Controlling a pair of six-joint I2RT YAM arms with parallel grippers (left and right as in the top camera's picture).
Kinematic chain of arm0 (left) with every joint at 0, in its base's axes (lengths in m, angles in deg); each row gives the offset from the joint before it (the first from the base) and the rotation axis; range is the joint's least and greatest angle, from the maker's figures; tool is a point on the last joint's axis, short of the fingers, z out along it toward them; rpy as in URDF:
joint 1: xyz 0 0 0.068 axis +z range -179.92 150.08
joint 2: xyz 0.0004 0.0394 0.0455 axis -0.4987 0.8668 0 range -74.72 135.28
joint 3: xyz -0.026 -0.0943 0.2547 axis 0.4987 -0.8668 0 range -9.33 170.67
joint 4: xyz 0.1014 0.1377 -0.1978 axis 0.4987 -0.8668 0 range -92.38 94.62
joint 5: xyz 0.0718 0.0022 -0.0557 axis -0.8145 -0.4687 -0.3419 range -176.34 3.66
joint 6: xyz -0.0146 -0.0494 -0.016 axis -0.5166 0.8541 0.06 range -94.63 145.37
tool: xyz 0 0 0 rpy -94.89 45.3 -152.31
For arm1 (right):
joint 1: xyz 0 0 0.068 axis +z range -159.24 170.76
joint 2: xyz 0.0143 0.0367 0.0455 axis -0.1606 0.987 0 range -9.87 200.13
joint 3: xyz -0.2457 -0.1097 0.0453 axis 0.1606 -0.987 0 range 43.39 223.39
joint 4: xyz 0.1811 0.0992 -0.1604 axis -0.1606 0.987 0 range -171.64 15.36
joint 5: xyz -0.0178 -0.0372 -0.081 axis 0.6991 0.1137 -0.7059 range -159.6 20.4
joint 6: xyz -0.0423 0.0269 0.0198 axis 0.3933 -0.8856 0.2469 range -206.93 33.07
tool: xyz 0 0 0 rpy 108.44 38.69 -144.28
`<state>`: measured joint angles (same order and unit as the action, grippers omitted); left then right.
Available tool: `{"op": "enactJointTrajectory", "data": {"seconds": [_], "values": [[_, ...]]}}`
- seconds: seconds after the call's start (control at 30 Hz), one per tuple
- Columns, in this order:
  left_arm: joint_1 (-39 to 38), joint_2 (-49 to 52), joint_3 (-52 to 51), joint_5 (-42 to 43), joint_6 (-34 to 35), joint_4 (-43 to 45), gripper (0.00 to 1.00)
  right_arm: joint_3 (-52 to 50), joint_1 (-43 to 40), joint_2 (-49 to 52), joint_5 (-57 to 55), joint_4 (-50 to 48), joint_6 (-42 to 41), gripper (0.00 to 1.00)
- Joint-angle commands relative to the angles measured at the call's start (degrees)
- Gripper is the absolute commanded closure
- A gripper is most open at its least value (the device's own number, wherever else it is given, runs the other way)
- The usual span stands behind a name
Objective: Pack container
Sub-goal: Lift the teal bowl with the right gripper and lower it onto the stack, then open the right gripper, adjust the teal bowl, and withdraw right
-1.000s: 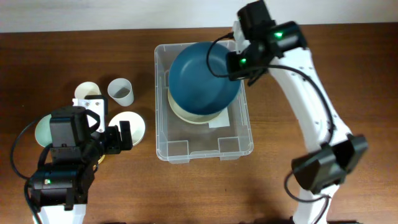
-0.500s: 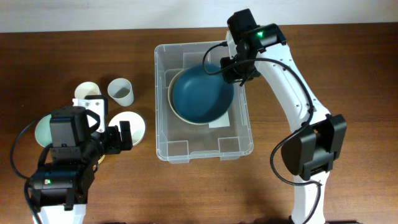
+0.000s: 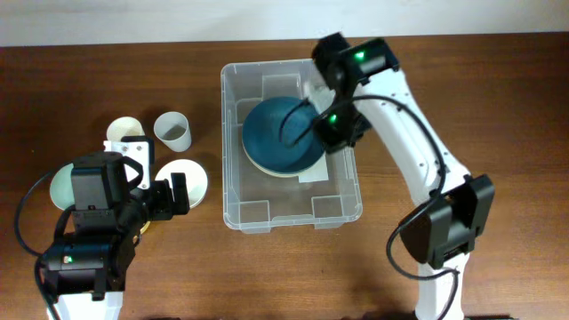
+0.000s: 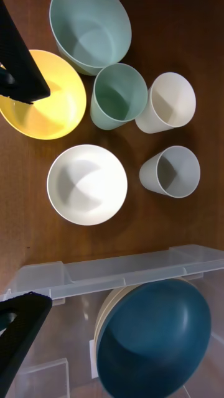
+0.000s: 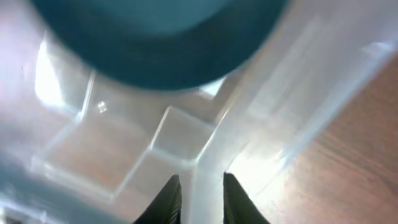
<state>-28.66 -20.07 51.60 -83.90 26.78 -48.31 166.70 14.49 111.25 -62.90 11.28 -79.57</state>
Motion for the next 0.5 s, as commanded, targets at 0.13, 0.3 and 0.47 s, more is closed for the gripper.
{"op": "enactJointTrajectory", "data": {"seconds": [0.13,0.3,0.47], "values": [[0.3,0.0,1.0,0.8,0.5,-0.3,0.0,-6.1,7.9,-1.7,0.4,-5.4,7.0,0.82],[0.3,0.0,1.0,0.8,0.5,-0.3,0.0,-13.3,8.6,-1.7,0.4,-11.8,7.0,0.82],[0.3,0.0,1.0,0.8,0.5,-0.3,0.0,-20.6,8.6,-1.7,0.4,-18.7,7.0,0.84]]}}
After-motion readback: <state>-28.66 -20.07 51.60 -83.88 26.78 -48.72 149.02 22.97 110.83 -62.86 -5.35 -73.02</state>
